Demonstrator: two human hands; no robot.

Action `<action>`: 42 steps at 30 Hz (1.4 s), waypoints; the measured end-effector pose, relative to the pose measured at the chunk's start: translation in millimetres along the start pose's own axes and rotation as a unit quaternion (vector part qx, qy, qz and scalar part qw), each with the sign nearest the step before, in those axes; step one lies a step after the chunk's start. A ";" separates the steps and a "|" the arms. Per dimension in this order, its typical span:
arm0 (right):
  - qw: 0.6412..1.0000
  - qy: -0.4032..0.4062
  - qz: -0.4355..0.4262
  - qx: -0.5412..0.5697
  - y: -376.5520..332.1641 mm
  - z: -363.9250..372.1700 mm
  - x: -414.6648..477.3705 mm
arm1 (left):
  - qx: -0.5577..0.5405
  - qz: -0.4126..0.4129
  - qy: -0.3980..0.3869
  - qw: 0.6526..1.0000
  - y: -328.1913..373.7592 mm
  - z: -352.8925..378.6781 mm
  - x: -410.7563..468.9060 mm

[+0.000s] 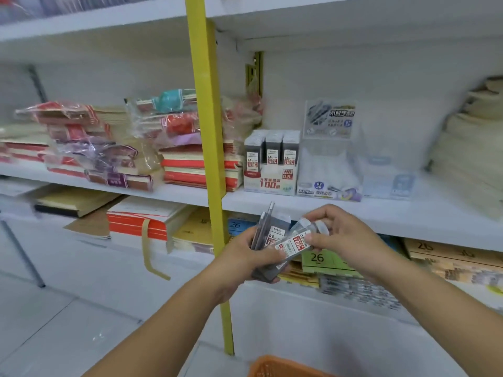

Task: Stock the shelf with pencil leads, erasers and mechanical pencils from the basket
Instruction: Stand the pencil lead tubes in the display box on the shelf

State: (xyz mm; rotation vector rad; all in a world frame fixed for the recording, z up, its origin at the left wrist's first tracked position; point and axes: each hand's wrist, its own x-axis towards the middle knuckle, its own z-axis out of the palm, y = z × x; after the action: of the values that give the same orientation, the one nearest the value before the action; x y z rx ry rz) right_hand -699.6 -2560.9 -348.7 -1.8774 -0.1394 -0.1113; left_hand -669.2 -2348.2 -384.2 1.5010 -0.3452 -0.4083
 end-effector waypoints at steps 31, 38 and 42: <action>0.841 0.172 -0.255 -0.445 -87.9 8.7 151.3 | -0.147 0.157 0.162 0.963 21.0 -49.6 42.4; 0.793 0.224 -0.257 -0.505 -84.0 10.1 140.1 | -0.154 0.160 0.146 0.964 23.0 -51.9 39.4; 0.899 0.180 -0.263 -0.302 -79.3 28.2 107.4 | -0.150 0.167 0.115 0.968 24.5 -49.5 38.4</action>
State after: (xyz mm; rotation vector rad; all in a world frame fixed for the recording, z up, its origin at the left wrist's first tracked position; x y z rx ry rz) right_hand -605.4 -2505.8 -266.9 -2.3474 -0.3891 -0.9647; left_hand -611.1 -2321.6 -363.2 1.1518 -0.3291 -0.0134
